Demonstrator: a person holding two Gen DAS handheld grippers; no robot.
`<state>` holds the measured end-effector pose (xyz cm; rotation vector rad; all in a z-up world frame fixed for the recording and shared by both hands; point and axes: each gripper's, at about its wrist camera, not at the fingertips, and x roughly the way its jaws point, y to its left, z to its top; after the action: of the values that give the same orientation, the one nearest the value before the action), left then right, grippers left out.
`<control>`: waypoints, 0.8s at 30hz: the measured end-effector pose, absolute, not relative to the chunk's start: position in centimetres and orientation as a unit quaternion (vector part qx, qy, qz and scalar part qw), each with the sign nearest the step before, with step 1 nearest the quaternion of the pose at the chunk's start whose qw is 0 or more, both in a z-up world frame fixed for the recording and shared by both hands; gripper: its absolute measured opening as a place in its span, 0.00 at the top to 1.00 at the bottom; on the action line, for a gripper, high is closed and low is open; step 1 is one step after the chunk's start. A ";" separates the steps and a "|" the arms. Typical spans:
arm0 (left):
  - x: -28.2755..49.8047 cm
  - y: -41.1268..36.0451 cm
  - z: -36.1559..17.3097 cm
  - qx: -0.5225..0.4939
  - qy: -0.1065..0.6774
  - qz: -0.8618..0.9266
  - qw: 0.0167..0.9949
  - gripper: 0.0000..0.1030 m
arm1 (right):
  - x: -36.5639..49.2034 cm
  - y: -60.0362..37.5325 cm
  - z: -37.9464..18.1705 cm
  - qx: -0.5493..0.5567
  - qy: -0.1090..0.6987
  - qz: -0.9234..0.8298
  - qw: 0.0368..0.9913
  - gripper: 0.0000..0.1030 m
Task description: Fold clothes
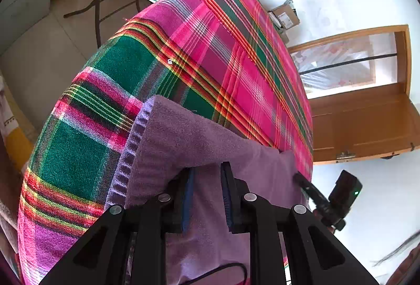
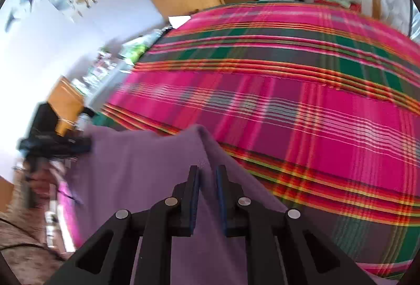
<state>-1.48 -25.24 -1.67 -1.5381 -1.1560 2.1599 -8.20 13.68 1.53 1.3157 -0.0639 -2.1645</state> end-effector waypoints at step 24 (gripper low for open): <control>-0.5 -25.0 -0.5 -0.506 -0.373 0.772 0.097 0.78 | -3.7 16.8 3.0 0.443 0.007 -0.858 0.259 0.94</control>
<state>-0.46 -25.00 -0.51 -1.4976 -1.1051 2.2847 -3.66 16.79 2.97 1.2004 0.0202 -2.3268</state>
